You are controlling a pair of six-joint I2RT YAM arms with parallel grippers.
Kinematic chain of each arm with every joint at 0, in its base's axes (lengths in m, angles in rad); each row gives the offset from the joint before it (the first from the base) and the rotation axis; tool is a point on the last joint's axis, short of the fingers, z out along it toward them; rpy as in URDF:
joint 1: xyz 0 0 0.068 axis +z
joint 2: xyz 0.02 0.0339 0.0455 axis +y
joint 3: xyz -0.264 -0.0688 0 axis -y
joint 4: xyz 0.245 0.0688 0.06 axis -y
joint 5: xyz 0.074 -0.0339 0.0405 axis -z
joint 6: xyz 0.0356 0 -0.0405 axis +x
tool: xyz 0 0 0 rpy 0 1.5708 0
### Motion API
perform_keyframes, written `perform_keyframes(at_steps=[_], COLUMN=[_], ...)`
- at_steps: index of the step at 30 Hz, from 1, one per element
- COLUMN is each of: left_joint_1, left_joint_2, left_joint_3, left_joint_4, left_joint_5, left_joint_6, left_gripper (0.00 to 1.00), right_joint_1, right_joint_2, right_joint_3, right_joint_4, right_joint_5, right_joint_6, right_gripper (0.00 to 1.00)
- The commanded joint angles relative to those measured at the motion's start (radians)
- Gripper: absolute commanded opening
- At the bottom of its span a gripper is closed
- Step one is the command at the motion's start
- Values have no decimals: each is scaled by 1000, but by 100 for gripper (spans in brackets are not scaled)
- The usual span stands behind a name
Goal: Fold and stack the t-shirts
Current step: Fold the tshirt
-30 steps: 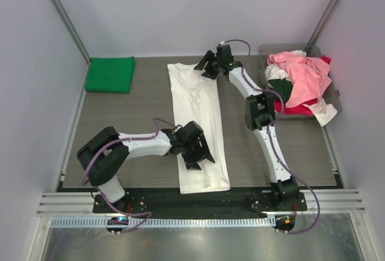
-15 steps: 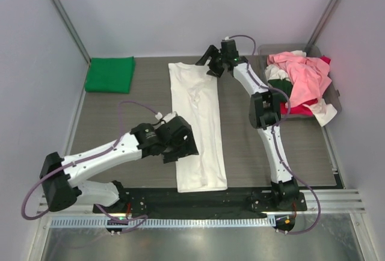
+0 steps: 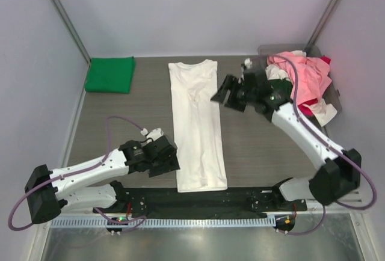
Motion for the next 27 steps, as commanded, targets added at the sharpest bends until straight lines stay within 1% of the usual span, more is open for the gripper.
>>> perform_keyframes(at_steps=[1,2,3,5,6,7,9,12,15,17,19,25,26,27], left_joint_1=[-34,-45,-55,-95,-109,-133,-157,-193,-239,-259,-272,-304,-307,-310], left_joint_2=[-22,-16,3,24,46,58,76,121,159,184,199,233,234,236], left_joint_3=[-32,-38,-49,-58,-69,-75,-81,-82,-69,-64,-64,-78,-79,-82], left_joint_4=[86,96,101,118,127,139,172,187,186,186,186,186,184,186], left_joint_5=[5,6,8,3,2,2,-1,-13,-36,-46,-50,-72,-79,-83], left_joint_6=[-41,-45,-56,-68,-76,-90,-107,-137,-156,-171,-182,-229,-232,-242], left_gripper=[72,71,71,71,71,71,70,70,69,69,68,66,66,65], right_joint_1=[104,129,150,214,237,256,314,377,426,455,468,512,514,517], right_joint_2=[-163,-212,-301,-375,-411,-464,-503,-544,-581,-607,-610,-578,-577,-574], right_joint_3=[-347,-408,-509,-591,-626,-684,-735,-857,-965,-1008,-1016,-1040,-1042,-1046], right_joint_4=[-143,-146,-160,-180,-183,-189,-178,-125,-4,38,43,93,96,96], right_joint_5=[127,135,138,147,147,146,135,97,63,64,73,83,84,89], right_joint_6=[39,85,110,179,200,222,282,357,440,475,481,492,495,495], right_gripper=[73,72,68,64,58,56,53,53,52,50,50,49,47,41])
